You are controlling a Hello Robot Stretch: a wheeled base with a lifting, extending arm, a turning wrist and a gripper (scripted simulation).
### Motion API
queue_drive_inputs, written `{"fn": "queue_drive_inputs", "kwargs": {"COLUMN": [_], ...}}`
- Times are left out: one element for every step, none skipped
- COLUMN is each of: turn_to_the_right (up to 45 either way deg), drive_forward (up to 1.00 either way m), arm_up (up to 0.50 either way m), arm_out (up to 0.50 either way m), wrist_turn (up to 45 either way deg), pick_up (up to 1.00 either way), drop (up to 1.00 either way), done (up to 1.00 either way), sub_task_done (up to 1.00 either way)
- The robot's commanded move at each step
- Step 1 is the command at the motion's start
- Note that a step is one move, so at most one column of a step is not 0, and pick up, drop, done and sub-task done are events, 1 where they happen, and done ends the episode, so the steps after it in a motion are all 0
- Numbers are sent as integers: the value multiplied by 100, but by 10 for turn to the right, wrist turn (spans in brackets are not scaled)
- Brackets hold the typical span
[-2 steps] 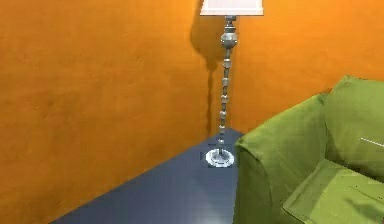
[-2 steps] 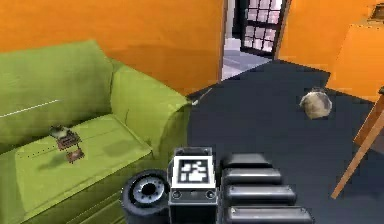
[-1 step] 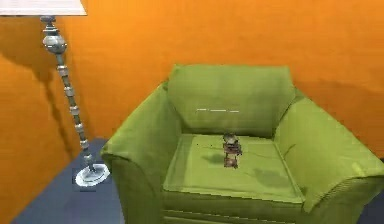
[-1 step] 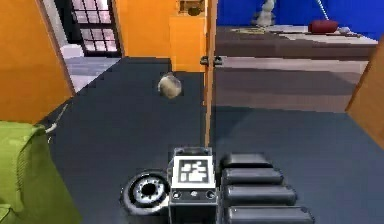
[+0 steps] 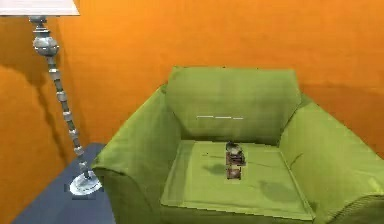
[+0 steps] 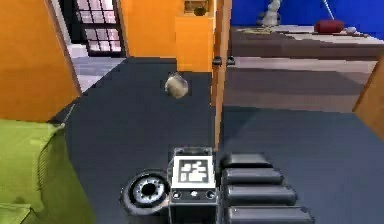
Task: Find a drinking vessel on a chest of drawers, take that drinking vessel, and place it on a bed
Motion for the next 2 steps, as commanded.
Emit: {"fn": "queue_drive_inputs", "kwargs": {"turn_to_the_right": [-450, -390], "drive_forward": [0, 0], "arm_up": [0, 0], "arm_out": [0, 0], "wrist_turn": [0, 0], "pick_up": [0, 0], "drop": [0, 0], "done": [0, 0], "sub_task_done": [0, 0]}}
